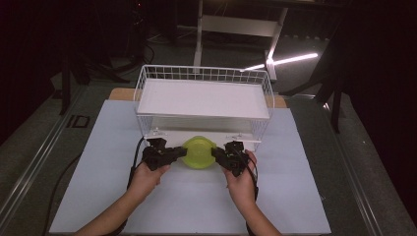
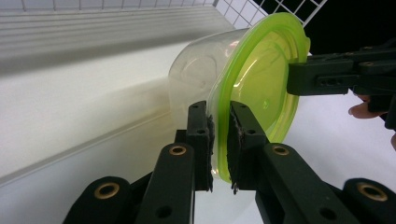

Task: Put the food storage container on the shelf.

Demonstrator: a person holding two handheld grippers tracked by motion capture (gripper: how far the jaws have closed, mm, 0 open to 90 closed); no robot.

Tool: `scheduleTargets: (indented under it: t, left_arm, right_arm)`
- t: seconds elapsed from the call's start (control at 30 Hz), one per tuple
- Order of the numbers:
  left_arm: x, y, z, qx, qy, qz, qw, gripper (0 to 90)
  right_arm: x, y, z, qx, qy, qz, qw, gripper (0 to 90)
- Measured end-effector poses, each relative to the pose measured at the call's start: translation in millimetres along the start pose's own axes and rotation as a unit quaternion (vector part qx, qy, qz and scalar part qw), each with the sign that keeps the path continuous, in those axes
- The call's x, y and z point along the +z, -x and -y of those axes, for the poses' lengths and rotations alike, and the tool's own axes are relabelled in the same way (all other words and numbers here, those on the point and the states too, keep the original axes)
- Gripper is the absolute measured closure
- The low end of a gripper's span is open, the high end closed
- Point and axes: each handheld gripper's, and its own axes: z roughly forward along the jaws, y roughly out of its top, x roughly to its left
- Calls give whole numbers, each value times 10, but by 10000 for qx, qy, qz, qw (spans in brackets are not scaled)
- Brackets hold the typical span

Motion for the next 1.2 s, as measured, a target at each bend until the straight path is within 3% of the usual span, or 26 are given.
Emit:
scheduleTargets:
  t: [0.23,0.47,0.73,0.97,1.2]
  left_arm:
    - [147,-84,16,-147,-37,-56,9999,811]
    - [236,-147,1,-85,-17,-209,9997,810]
    - [305,-215,-47,-162,52,-172,9997,808]
    - [354,-230,-87,-12,220,-153,9996,791]
    - [381,-285,-109,63,422,-242,9988,751]
  right_arm:
    - [122,70,-8,53,-77,133,9999,798]
    - [224,119,-9,94,-102,180,9997,798]
    - [312,150,-60,15,-72,290,9996,796]
    - [345,214,-107,87,40,293,9995,785]
    - [399,233,-165,-231,241,358,9988,759]
